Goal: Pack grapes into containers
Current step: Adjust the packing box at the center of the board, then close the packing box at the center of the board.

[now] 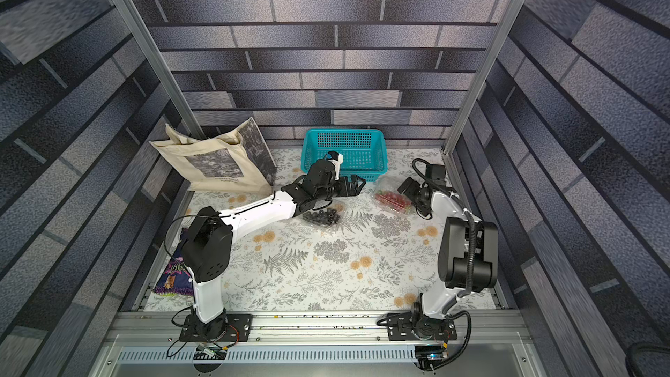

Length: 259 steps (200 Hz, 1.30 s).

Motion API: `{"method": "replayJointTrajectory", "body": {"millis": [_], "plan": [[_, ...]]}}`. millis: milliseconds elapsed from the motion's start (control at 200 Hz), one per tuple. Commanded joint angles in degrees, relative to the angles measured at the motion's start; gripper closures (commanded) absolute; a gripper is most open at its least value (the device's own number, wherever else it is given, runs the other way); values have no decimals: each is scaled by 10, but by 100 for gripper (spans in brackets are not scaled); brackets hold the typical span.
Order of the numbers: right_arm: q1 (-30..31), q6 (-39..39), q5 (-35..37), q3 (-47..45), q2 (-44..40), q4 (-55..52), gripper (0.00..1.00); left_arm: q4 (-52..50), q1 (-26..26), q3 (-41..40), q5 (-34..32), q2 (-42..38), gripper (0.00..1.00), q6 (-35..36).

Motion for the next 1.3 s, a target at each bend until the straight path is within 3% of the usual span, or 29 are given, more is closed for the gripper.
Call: {"method": "replayJointTrajectory", "body": {"millis": [0, 160, 486, 681, 852, 1292], "plan": [[-9, -17, 8, 61, 25, -22, 2, 2, -7, -2, 19, -14, 0, 4], [-14, -24, 6, 54, -12, -35, 2, -28, -2, 53, 57, 15, 0, 21], [-40, 7, -45, -149, -176, 16, 1, -136, -1, 262, 126, 150, 0, 50], [-67, 42, -110, -234, -206, 91, 2, -126, -22, 319, 164, 203, 0, 52], [-80, 41, -125, -273, -231, 116, 6, -143, -38, 371, 172, 247, 0, 55], [-118, 61, -178, -319, -213, 213, 41, -174, -50, 490, 185, 348, 0, 29]]}}
